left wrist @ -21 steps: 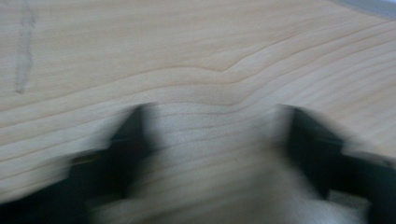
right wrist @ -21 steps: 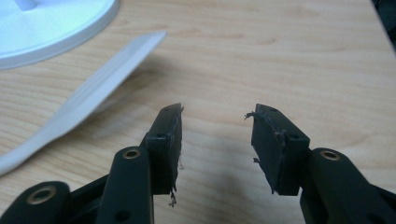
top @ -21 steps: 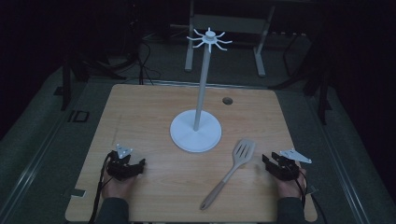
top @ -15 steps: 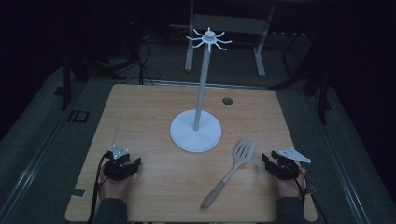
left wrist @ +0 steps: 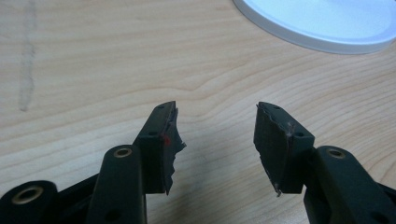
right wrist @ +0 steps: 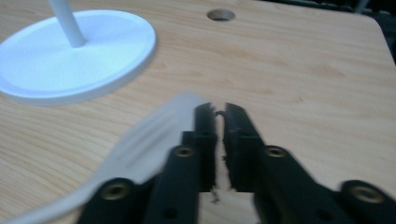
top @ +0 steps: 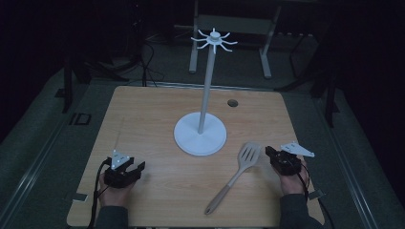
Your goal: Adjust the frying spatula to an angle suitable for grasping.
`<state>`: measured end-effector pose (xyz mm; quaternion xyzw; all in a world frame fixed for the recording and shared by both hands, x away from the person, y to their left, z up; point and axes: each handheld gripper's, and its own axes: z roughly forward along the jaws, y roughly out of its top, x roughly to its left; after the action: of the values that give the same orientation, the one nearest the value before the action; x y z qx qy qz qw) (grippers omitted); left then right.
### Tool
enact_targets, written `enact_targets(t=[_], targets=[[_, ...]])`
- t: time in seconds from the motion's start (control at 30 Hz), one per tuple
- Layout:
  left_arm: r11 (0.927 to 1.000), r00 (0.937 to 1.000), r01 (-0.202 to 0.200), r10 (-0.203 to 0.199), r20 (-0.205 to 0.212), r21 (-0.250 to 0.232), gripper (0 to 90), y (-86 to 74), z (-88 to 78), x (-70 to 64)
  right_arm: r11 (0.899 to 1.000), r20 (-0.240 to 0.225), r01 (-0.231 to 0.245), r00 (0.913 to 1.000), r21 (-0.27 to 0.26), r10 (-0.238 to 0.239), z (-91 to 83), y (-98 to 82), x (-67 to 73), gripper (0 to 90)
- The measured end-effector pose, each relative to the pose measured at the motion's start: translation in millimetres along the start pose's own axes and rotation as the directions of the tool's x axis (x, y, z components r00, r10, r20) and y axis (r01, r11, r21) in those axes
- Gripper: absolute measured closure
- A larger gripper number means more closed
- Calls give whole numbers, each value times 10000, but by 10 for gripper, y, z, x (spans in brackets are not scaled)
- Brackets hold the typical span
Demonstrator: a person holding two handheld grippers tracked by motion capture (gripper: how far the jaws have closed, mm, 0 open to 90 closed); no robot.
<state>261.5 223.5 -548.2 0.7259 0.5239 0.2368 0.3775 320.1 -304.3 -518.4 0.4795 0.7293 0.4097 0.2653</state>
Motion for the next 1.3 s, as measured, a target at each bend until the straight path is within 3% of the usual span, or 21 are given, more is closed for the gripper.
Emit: enact_targets(t=[0.13,0.33,0.43,0.57,0.9,1.3], targets=[[9995,9999,-82,79,-93,-295,494,-8,-40,-10,9986,-167,525,9985,57,-524,89,127,103,900],[9994,10000,14,-14,-1,-347,490,-7,-38,-9,9931,-331,1084,9937,450,-1070,317,272,228,900],[9995,10000,-8,7,-43,-320,489,-7,-41,-9,9866,-426,1271,9915,1027,-1233,494,256,263,900],[9993,9999,7,-11,-106,-369,488,-7,-48,-6,9798,-284,1442,9895,1383,-1417,546,207,264,900],[9996,9998,-64,58,-206,-288,486,-7,-44,-12,9793,-87,1176,9930,1647,-1177,436,43,173,900],[9996,9996,17,-25,-290,-266,483,-11,-42,-7,9686,-111,937,9955,2301,-936,105,-317,161,900]])
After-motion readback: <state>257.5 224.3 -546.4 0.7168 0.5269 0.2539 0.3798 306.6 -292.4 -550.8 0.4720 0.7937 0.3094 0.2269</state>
